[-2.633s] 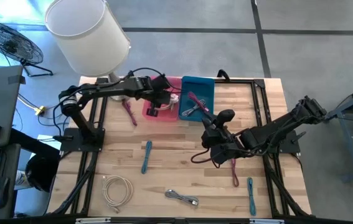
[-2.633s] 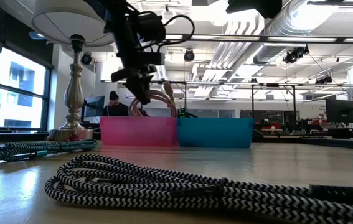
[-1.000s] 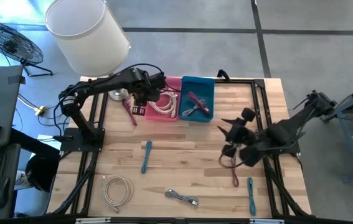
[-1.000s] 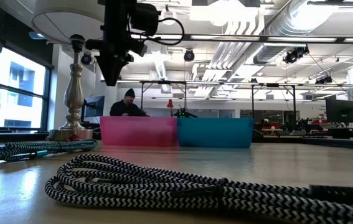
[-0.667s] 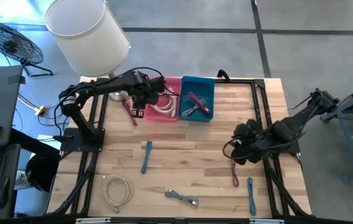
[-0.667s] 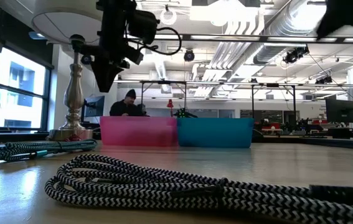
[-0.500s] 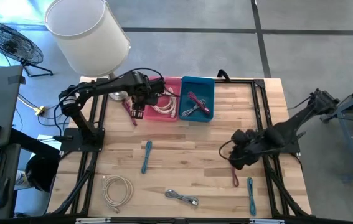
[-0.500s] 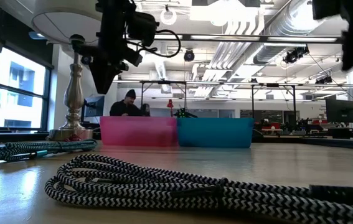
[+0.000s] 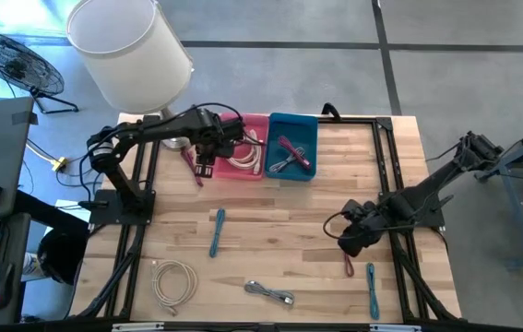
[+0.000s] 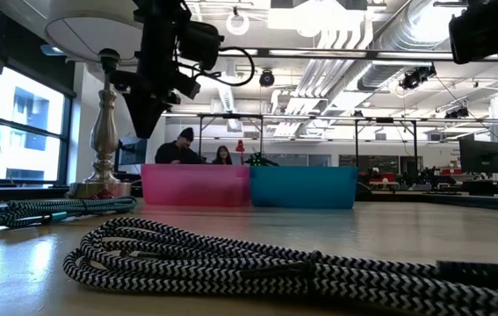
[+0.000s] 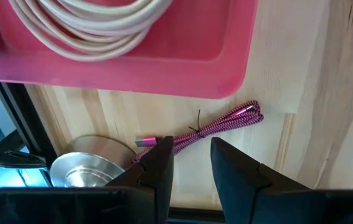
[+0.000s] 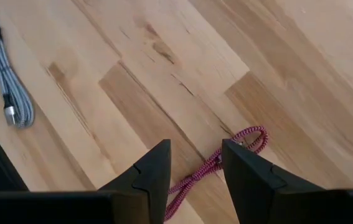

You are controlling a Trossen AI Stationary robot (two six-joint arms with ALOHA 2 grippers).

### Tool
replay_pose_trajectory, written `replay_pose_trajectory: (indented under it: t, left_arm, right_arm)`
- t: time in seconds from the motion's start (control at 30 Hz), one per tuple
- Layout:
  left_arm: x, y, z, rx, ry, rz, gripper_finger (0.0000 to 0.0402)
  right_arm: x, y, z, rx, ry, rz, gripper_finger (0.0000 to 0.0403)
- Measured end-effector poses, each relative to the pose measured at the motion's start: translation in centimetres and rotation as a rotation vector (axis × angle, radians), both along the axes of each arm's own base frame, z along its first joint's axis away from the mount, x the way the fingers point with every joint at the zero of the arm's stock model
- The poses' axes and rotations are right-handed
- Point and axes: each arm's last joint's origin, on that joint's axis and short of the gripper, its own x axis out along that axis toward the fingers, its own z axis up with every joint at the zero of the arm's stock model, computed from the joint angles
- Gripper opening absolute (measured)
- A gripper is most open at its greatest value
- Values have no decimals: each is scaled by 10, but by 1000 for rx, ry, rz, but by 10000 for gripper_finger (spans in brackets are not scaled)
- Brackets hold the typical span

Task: Pick & Place USB Port
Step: Put the bottom pink charger cable into the blue bin

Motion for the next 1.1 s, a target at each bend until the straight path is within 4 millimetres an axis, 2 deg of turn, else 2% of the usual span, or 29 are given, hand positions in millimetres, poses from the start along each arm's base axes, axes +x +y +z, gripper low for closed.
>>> replay_pose_trajectory:
  t: [0.33, 0.6, 0.77, 1.1]
  left_arm:
    - [1, 1, -1, 10, -14, 0, 104]
    - [4, 2, -1, 21, -37, 0, 104]
    - [4, 2, -1, 21, -37, 0, 104]
    - [4, 2, -1, 23, -40, -3, 104]
  right_arm:
    - [1, -1, 0, 108, 72, 85, 136]
    - [0, -3, -2, 100, 105, 75, 201]
    - [-1, -3, -12, 87, 220, 31, 233]
    - [17, 9, -40, 77, 318, -25, 226]
